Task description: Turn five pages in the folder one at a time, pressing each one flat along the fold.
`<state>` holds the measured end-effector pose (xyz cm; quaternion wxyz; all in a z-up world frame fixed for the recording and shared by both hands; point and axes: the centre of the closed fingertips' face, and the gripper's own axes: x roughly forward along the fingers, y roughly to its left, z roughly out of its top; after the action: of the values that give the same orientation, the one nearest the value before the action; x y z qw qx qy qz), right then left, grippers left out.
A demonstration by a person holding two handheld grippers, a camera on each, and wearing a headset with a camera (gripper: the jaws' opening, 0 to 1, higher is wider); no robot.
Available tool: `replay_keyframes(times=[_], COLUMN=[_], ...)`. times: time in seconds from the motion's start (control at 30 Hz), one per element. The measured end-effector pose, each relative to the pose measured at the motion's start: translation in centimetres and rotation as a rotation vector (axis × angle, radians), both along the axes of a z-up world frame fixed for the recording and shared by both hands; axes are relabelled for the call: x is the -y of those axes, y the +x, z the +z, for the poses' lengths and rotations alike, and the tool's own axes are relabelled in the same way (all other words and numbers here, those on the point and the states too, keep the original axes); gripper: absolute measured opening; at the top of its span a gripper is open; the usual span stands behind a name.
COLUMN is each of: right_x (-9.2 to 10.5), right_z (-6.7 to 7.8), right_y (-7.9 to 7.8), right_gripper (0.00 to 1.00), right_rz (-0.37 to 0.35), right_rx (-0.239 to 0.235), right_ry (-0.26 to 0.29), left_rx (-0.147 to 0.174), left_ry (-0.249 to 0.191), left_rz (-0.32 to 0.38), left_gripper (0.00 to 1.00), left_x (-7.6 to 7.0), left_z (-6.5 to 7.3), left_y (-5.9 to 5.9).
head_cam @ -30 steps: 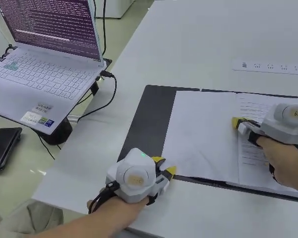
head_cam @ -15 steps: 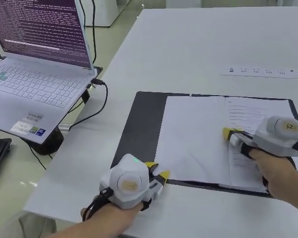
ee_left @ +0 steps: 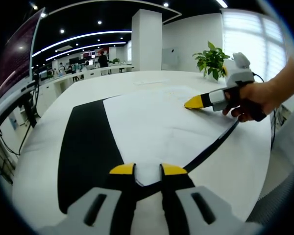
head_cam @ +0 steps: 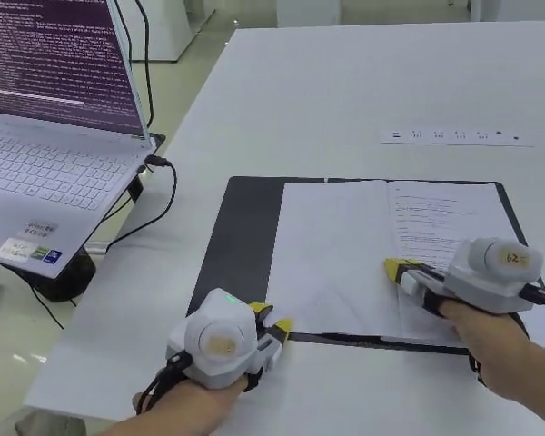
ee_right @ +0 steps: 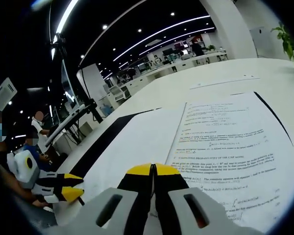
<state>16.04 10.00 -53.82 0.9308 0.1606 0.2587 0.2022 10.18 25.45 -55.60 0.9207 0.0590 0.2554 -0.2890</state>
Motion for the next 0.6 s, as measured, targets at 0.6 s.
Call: replay_keyframes(times=[0.6], right_x=[-0.6], right_z=[-1.0], right_y=[-6.6], right_gripper=[0.0], right_rz=[0.114], right_rx=[-0.039], right_ry=[-0.02], left_rx=[-0.003], left_ry=[0.001], left_rz=[0.0], left_gripper=[0.18], left_x=[0.0], left_z=[0.0], left_y=[-0.1])
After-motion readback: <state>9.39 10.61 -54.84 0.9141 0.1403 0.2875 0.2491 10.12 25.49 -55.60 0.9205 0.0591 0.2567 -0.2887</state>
